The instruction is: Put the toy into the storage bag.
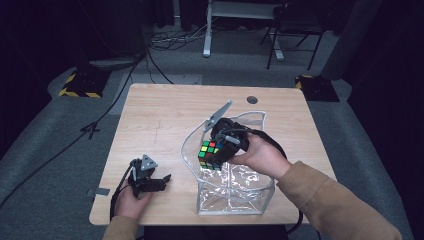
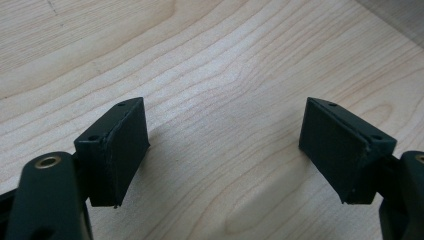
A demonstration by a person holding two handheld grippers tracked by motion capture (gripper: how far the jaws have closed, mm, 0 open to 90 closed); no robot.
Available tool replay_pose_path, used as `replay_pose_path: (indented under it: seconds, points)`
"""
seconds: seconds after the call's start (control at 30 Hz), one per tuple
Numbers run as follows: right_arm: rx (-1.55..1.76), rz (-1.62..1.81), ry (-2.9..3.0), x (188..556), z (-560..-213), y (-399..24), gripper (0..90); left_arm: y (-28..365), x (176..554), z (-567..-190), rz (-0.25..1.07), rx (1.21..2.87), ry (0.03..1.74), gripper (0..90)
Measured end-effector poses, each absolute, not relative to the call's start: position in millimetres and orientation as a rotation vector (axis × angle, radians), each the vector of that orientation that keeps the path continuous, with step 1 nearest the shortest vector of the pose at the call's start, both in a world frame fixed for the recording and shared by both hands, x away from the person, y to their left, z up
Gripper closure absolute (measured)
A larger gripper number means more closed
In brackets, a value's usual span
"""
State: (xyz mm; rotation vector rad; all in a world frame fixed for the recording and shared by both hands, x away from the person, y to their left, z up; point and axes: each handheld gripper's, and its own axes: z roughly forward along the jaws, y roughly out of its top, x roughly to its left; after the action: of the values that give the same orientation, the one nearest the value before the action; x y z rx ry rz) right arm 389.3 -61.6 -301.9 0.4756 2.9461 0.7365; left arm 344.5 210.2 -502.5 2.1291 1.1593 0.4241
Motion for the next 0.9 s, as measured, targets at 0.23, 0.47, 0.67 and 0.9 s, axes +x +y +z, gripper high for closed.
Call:
replay_pose_path:
  seconds: [0.23,0.47,0.67,0.9]
  points:
    - [0.462,0.662,2.988,387,-314,-54,34.0,210,345,-502,0.424,2.129,1.159,20.1]
    - [0.435,0.596,3.031,386,-325,-46,34.0,210,345,-502,0.424,2.129,1.159,20.1]
    - [0.390,0.466,3.086,384,-342,-40,34.0,210,344,-503,0.423,2.126,1.161,20.1]
    - [0.402,0.408,3.093,382,-347,-37,34.0,210,345,-502,0.425,2.127,1.160,20.1]
